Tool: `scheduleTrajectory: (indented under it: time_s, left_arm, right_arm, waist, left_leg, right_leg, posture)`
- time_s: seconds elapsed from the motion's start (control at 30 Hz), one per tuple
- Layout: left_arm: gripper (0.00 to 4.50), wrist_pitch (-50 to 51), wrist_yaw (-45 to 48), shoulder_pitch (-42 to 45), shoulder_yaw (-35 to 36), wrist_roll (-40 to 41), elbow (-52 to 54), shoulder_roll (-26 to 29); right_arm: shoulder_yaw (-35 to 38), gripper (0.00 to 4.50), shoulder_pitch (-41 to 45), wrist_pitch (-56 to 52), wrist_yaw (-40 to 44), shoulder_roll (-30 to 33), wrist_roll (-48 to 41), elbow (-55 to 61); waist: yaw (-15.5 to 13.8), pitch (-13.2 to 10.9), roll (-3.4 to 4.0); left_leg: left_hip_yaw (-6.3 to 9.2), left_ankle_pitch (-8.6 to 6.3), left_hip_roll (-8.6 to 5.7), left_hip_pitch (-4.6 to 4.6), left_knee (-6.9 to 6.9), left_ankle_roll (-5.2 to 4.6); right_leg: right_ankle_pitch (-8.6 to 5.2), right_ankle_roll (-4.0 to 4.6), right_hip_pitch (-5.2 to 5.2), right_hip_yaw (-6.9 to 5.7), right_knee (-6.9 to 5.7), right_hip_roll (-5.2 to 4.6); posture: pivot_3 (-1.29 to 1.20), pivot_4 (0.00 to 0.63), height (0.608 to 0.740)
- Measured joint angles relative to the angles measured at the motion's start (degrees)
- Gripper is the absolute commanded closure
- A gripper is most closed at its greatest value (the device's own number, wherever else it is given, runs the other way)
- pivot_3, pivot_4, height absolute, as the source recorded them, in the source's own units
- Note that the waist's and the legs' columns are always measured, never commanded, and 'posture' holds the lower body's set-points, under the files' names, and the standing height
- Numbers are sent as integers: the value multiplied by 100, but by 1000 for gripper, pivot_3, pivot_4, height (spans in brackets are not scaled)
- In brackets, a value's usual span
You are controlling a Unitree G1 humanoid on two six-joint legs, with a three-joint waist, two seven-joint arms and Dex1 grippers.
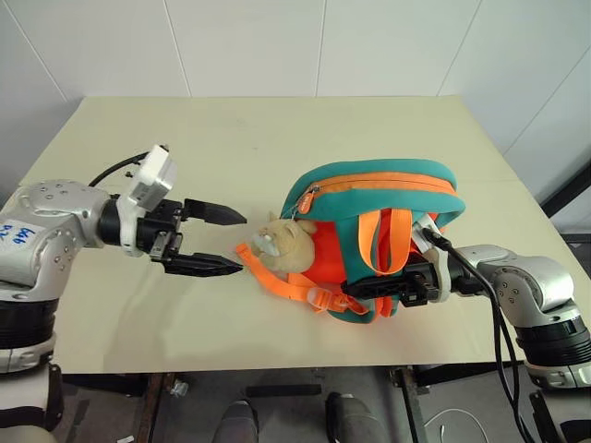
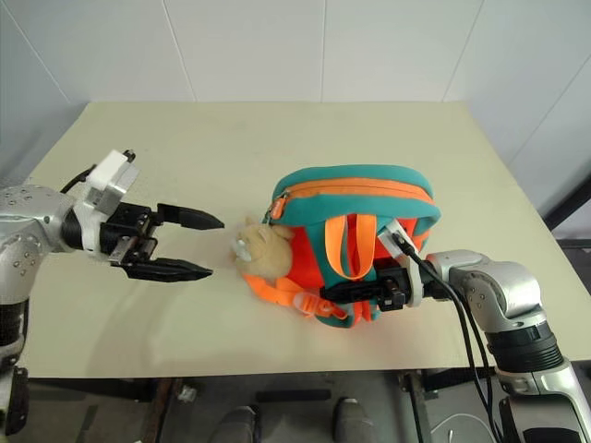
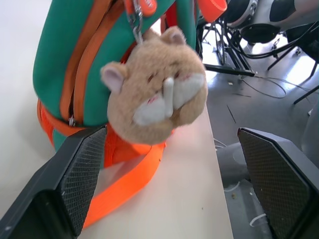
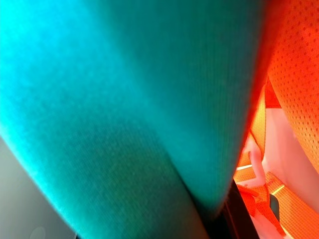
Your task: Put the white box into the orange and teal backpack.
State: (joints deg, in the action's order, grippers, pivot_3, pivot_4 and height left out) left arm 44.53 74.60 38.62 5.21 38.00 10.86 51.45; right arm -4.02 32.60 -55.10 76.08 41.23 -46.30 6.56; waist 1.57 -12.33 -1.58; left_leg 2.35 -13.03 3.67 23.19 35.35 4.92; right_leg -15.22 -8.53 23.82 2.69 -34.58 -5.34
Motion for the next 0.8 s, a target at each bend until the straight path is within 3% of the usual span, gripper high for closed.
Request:
scheduleTrajectory:
  time_s: [0.37,0.5,0.6,0.77,0.8]
  left_arm:
    - [18,-970,-592,-5,-634,-462,171,-946]
    - [887,-1015,-778,-3,-619,-422,179,-1244]
    - [1915,-1008,-825,2,-586,-363,179,-1248]
    - [3268,-1122,-682,148,-381,-427,-42,-711]
    - [3268,-1151,-624,192,-348,-469,-125,-549]
  right_arm:
    - [-4,4500,2,-17,1,-2,-23,0]
    - [-3,4500,-7,-30,-17,-2,-32,1]
    - [-3,4500,-7,-36,-29,-2,-35,2]
    - [-4,4500,-5,-35,-35,-2,-34,2]
    - [-3,4500,-6,-35,-37,-2,-33,1]
  waist:
    - [-2,0,0]
    - [-3,0,0]
    - [10,0,1]
    - [5,0,0]
    - [7,0,1]
  left_leg:
    - [0,0,0,1,-1,0]
    - [0,0,0,0,4,0]
    - [0,0,0,-1,4,0]
    - [0,0,0,-1,4,0]
    - [0,0,0,-1,4,0]
  right_leg:
    - [1,-2,0,0,1,1]
    - [2,-4,-3,0,2,0]
    - [3,-4,-2,1,2,1]
    - [2,-3,-2,0,3,1]
    - [2,-3,-2,0,5,1]
  posture:
    - [0,150,740]
    - [0,150,740]
    - [0,150,740]
    - [0,150,740]
    - [0,150,740]
